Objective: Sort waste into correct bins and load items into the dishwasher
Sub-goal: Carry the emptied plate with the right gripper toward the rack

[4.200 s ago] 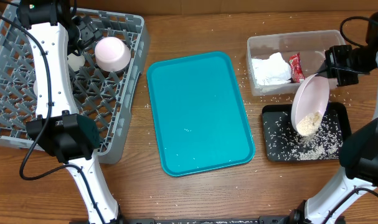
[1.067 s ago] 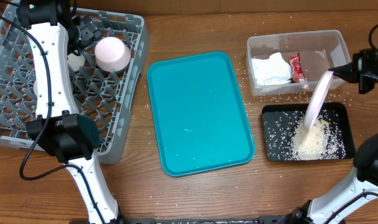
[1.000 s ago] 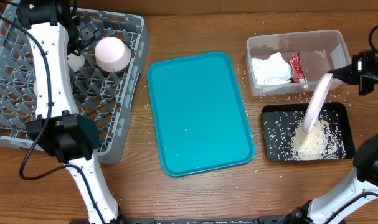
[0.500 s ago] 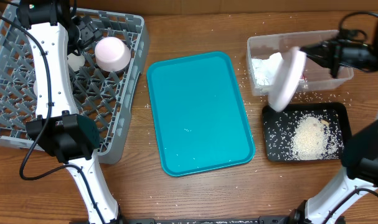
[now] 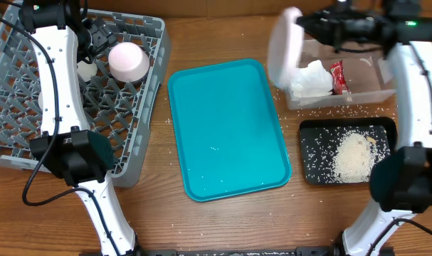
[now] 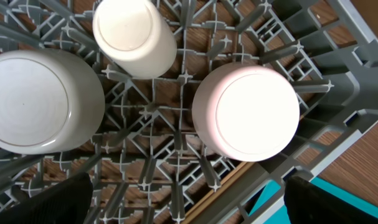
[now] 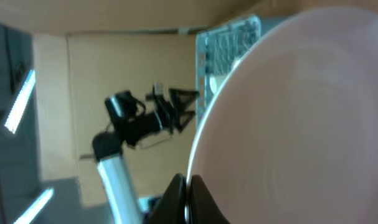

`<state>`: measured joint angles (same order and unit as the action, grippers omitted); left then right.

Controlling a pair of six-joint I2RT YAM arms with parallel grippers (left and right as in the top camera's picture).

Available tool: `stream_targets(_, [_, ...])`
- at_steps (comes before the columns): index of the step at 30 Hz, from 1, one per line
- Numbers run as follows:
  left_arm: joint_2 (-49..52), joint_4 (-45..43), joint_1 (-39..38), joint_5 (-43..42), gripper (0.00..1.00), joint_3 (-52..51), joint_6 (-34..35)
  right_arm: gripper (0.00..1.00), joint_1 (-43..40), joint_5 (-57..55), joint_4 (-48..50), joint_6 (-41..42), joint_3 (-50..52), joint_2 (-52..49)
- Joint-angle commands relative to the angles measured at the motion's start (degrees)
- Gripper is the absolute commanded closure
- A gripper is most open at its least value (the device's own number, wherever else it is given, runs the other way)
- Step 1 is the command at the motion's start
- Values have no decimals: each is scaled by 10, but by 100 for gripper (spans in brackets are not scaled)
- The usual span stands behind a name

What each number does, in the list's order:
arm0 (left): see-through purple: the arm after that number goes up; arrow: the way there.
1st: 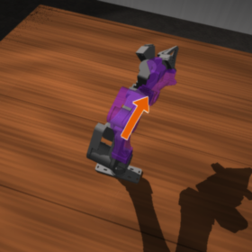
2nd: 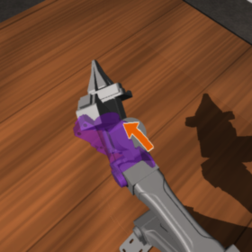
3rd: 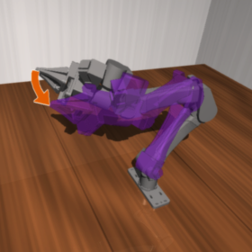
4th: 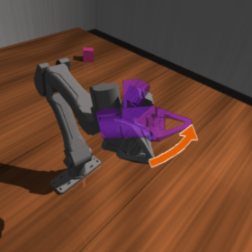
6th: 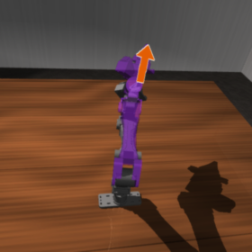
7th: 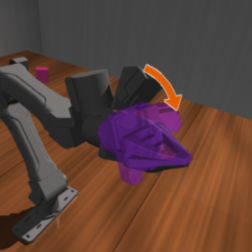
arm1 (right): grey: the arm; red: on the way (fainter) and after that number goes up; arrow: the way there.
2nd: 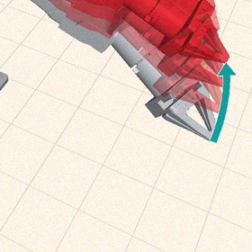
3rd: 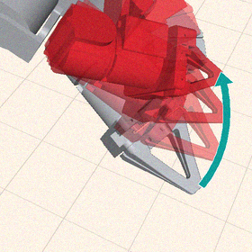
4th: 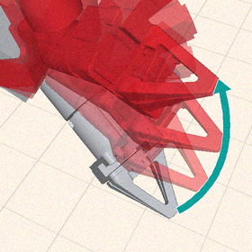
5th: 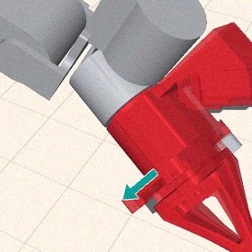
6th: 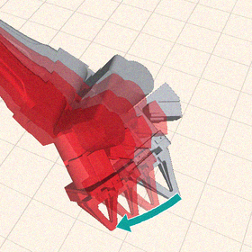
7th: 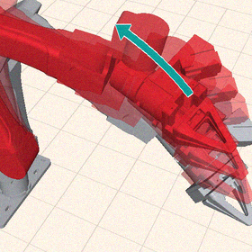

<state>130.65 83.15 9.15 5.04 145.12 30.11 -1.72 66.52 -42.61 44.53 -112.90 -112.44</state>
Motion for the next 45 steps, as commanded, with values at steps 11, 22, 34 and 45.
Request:
stream_targets(11, [-13,0,2,7,0,12,12,97,244,-252,463,328,-3,-74])
stream_targets(22, [-13,0,2,7,0,12,12,96,317,-347,631,400,-3,-196])
stream_targets(34, [-13,0,2,7,0,12,12,95,376,-473,566,383,-3,-217])
stream_targets(45, [-13,0,2,7,0,12,12,0,374,-430,559,231,-10,-216])
